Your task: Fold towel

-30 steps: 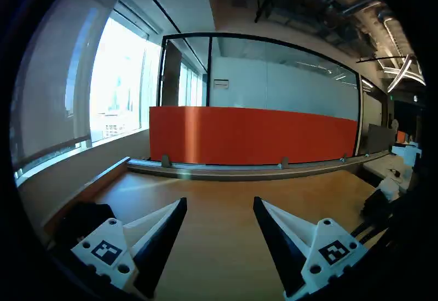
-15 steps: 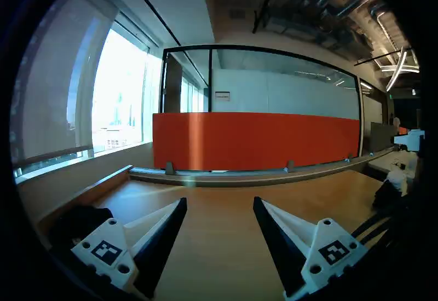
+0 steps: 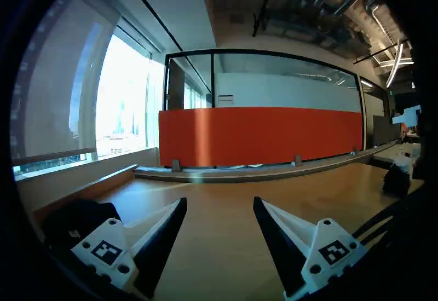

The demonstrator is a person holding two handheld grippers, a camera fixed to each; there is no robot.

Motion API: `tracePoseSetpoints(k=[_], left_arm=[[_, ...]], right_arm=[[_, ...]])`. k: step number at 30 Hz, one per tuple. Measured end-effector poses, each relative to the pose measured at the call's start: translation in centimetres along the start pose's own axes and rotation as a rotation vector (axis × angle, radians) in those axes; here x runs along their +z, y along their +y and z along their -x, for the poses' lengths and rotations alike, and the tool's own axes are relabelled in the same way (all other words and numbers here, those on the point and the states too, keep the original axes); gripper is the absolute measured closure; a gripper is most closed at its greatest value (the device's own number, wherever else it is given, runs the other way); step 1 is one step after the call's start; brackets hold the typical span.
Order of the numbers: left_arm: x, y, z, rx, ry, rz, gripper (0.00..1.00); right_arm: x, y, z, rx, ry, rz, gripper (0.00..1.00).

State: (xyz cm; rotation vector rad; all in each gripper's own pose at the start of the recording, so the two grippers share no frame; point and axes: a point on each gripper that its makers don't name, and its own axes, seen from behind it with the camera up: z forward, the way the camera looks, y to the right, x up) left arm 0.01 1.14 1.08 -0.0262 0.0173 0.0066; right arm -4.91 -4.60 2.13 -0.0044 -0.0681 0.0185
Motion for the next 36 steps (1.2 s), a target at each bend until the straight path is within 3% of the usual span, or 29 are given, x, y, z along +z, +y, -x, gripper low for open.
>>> tracePoseSetpoints(k=[15, 36], left_arm=[[-0.1, -0.7, 3.8, 0.019, 0.007, -0.008, 0.11], [-0.4, -1.1, 4.1, -0.013, 0.011, -0.011, 0.11]], right_arm=[[1.2, 0.1, 1.6, -0.018, 0.0, 0.025, 0.0], [1.0, 0.4, 2.3, -0.02, -0.013, 0.027, 0.0]])
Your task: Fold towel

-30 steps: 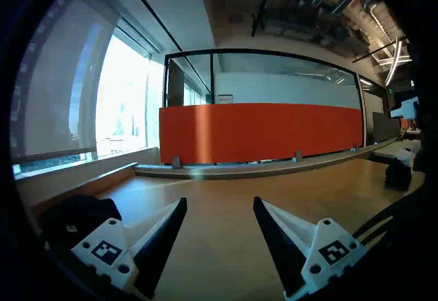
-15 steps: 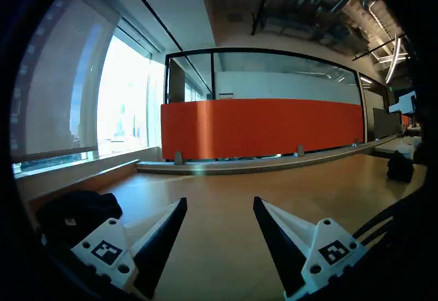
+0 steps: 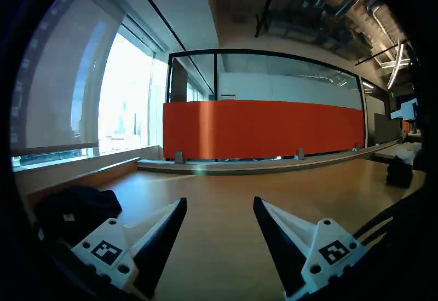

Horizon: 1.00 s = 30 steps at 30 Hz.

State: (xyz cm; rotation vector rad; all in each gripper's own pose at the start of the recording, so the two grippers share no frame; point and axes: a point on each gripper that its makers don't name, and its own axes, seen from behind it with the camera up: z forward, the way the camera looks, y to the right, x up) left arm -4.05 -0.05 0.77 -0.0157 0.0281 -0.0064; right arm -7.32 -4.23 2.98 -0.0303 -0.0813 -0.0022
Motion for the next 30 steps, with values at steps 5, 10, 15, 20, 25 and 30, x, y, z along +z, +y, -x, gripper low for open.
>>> tracePoseSetpoints(k=[5, 10, 15, 20, 25, 30], left_arm=[[0.0, 0.0, 0.0, 0.0, 0.0, 0.0, 0.11], [-0.1, 0.0, 0.0, 0.0, 0.0, 0.0, 0.06], [0.0, -0.1, 0.0, 0.001, -0.001, 0.0, 0.03], [0.0, -0.1, -0.1, 0.0, -0.001, 0.0, 0.03], [0.0, 0.0, -0.1, 0.001, -0.001, 0.0, 0.03], [0.0, -0.1, -0.2, 0.001, -0.001, 0.0, 0.03]], right_arm=[[0.0, 0.5, 0.1, -0.003, 0.01, -0.001, 0.0], [0.0, 1.2, -0.4, -0.028, 0.041, 0.007, 0.0], [-0.1, 1.6, -0.5, -0.058, 0.074, 0.004, 0.0], [-0.1, 1.7, 0.5, -0.055, 0.08, 0.001, 0.0], [-0.1, 2.4, 2.4, -0.034, 0.071, 0.006, 0.0], [-0.1, 3.1, 4.3, -0.017, 0.067, 0.006, 0.0]])
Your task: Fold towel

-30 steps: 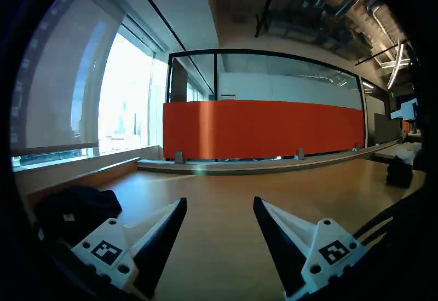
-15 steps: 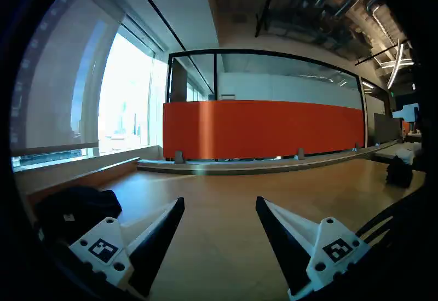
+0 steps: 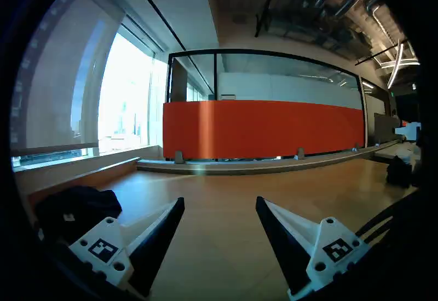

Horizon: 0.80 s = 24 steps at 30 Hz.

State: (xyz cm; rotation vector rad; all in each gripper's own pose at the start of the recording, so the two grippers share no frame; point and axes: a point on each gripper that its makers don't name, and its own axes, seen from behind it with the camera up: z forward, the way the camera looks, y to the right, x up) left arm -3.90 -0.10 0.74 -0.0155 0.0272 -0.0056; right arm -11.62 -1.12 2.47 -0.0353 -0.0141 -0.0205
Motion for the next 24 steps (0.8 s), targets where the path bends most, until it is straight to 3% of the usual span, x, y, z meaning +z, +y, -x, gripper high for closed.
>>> tracePoseSetpoints(k=[24], left_arm=[[0.0, 0.1, -0.1, 0.0, 0.0, 0.0, 0.03]], right_arm=[[0.0, 0.7, 7.3, 0.033, -0.013, -0.031, 0.0]])
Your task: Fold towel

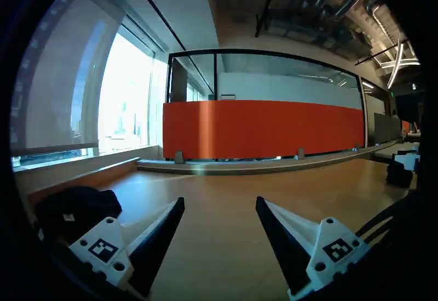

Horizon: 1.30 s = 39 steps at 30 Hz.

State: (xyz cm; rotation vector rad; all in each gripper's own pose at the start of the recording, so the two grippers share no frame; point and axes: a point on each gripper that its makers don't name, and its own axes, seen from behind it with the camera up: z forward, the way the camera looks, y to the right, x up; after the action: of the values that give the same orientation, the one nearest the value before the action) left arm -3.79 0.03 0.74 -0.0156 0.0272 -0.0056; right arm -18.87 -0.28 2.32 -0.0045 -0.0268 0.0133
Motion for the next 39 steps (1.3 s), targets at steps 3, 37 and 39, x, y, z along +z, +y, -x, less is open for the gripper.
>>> tracePoseSetpoints(k=[3, 37, 39], left_arm=[[0.01, 0.0, 0.02, 0.0, 0.0, 0.0, 0.03], [0.02, -0.03, 0.01, 0.0, 0.0, 0.0, 0.03], [0.02, -0.03, 0.02, 0.0, 0.0, 0.0, 0.03]], right_arm=[[0.01, 0.03, 0.52, 0.005, -0.004, -0.001, 0.0], [-0.72, -0.15, 0.04, 0.02, 0.038, -0.008, 0.0], [-0.74, -0.17, 0.04, 0.02, 0.037, -0.008, 0.0]])
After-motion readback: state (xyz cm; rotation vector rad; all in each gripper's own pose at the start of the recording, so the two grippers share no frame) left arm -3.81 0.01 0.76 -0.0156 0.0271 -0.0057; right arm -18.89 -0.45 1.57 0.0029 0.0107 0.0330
